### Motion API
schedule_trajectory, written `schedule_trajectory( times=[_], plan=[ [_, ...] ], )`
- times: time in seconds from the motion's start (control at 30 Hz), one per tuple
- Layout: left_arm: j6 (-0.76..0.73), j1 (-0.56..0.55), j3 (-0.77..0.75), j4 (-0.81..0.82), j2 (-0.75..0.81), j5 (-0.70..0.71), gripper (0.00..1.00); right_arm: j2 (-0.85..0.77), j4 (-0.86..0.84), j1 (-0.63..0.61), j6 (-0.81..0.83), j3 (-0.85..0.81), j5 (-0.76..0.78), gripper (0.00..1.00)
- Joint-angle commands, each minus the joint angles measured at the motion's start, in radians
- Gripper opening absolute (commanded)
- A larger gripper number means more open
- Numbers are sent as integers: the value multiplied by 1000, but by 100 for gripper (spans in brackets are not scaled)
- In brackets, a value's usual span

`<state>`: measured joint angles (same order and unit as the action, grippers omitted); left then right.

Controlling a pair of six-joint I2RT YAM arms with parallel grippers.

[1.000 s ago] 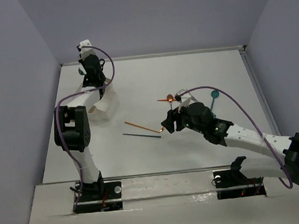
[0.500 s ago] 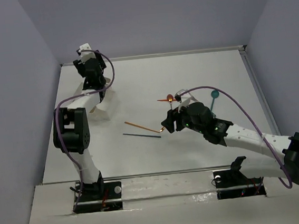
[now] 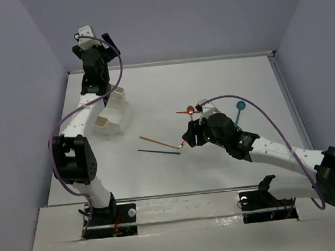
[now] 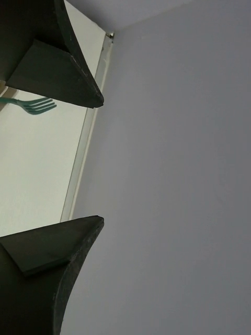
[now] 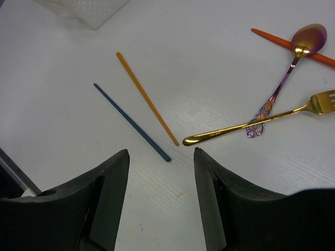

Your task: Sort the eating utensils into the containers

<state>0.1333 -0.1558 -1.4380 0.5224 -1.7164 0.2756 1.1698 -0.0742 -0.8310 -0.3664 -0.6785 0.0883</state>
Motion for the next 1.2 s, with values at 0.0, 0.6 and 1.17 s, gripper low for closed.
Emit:
schedule_trajectory(
  times=[0.0,0.6,1.17],
  plan=[
    [104,-14,-61,-51,90,-147,84,14,39,16,-29,-76,57,54],
    [333,-272,405,-246,619,-400,81,251,258,455,7,-216,-10,41],
    [126,-272,649,-486,897,-541,84,432,381,668,176,-320,-139,59]
  ],
)
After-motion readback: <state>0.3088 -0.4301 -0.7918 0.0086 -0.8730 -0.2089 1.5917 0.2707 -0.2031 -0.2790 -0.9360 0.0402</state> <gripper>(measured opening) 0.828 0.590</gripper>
